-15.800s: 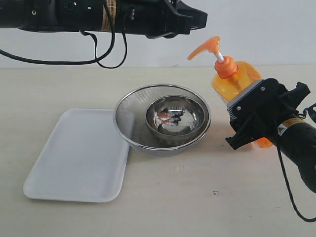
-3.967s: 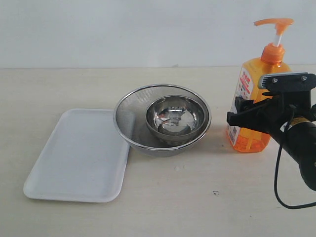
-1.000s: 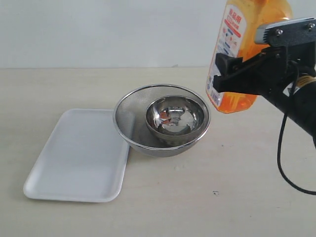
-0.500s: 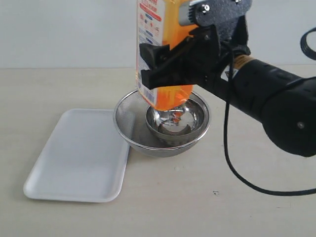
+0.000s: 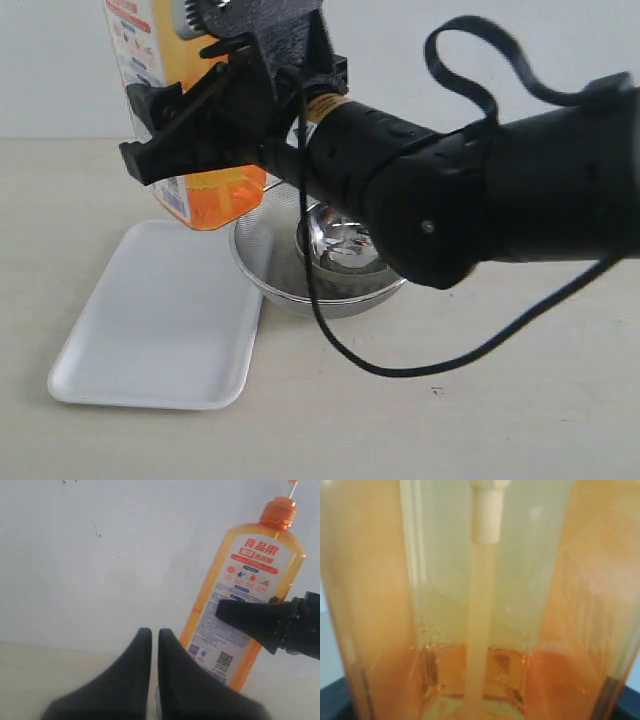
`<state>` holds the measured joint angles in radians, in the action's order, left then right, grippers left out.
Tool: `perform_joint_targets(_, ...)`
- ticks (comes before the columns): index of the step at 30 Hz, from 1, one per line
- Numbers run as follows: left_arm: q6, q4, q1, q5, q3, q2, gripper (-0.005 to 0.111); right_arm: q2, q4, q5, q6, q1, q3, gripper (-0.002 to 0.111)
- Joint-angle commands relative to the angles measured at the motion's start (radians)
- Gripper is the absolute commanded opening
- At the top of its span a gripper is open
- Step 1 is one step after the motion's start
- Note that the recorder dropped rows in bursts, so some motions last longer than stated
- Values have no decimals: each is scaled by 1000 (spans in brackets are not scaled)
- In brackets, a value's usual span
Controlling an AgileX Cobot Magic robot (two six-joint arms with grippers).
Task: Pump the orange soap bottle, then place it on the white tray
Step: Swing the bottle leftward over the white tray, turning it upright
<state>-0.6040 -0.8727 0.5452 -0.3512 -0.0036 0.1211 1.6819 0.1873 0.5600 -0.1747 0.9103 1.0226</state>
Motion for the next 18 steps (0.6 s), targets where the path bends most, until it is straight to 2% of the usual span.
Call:
perform_joint_targets(1, -17, -12, -3, -6, 4, -4, 5, 62, 39, 74, -21, 16, 91, 0)
perform_joint_targets(3, -75, -78, -3, -32, 4, -4, 5, 99, 45, 62, -19, 26, 125, 0)
perform_joint_targets(8, -330, -403, -3, -131, 4, -4, 5, 189, 76, 58, -18, 51, 208, 0)
perform_joint_targets(18, -340, -412, -3, -119, 4, -4, 5, 344, 154, 117, -21, 67, 294, 0)
